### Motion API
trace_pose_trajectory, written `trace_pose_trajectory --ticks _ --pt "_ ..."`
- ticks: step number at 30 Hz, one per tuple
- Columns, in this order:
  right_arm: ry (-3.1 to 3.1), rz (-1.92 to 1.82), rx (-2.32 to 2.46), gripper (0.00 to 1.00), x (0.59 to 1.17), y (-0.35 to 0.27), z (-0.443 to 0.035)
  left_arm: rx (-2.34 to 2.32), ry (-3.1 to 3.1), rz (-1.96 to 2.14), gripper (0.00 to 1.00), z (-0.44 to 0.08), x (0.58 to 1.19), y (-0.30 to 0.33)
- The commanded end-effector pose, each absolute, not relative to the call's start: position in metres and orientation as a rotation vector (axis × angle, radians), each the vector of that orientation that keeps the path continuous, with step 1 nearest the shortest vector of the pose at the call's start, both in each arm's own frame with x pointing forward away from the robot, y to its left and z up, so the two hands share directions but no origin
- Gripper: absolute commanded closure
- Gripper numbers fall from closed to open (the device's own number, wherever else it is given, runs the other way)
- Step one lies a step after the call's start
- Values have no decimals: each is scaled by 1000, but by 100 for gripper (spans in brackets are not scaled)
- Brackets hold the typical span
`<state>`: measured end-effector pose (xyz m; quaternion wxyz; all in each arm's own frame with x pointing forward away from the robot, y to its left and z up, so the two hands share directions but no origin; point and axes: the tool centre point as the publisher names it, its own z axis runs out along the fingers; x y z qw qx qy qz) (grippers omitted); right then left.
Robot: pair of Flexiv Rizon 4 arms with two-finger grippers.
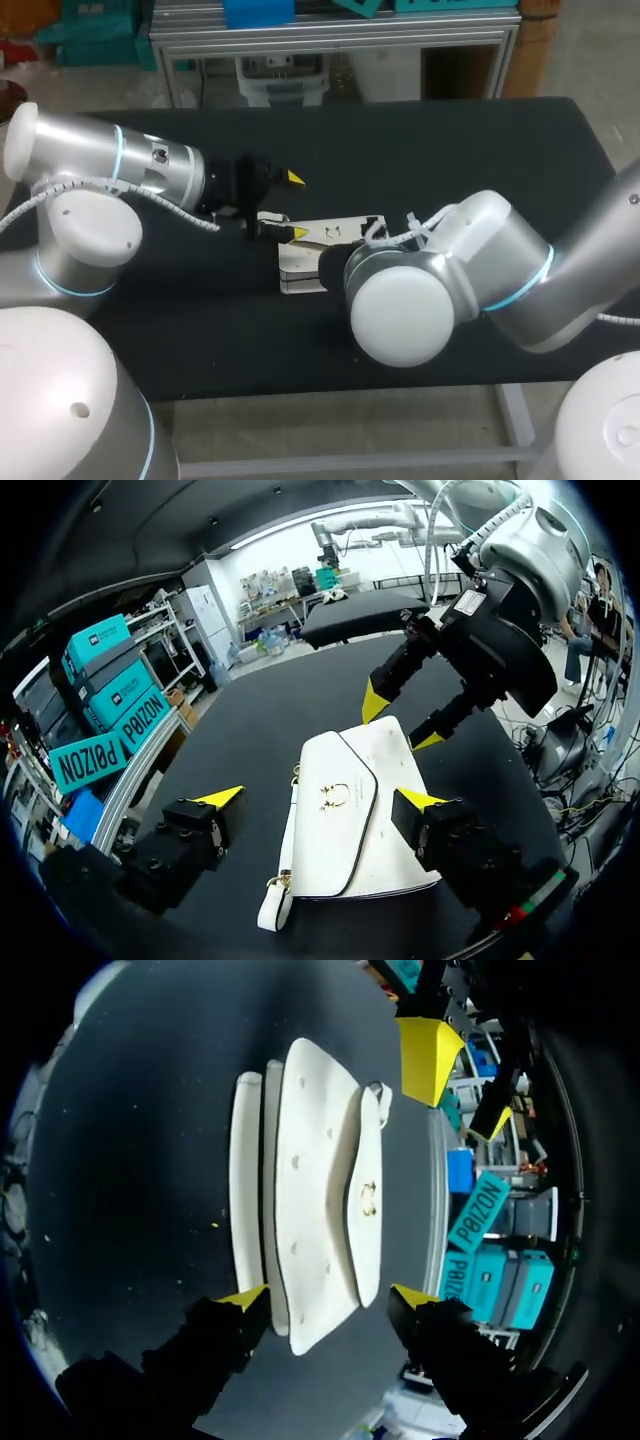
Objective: Pick up the bag, open it, inspect its contents, close it, and place it on the opposite side
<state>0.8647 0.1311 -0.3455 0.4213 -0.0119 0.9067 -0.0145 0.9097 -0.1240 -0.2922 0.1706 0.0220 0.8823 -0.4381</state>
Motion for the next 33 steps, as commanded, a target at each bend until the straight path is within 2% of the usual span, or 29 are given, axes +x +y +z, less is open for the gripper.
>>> trace_pose_trajectory --ticks 1,16,33 --pt "1578 18 -28 0 857 117 -333 -1 2537 -1209 0 -283 904 -119" --pt "1855 63 -68 0 888 108 -308 -128 2600 -1116 0 -278 890 -99" --pt "2039 105 -114 0 911 94 -307 -135 2637 -1058 0 -286 885 -82"
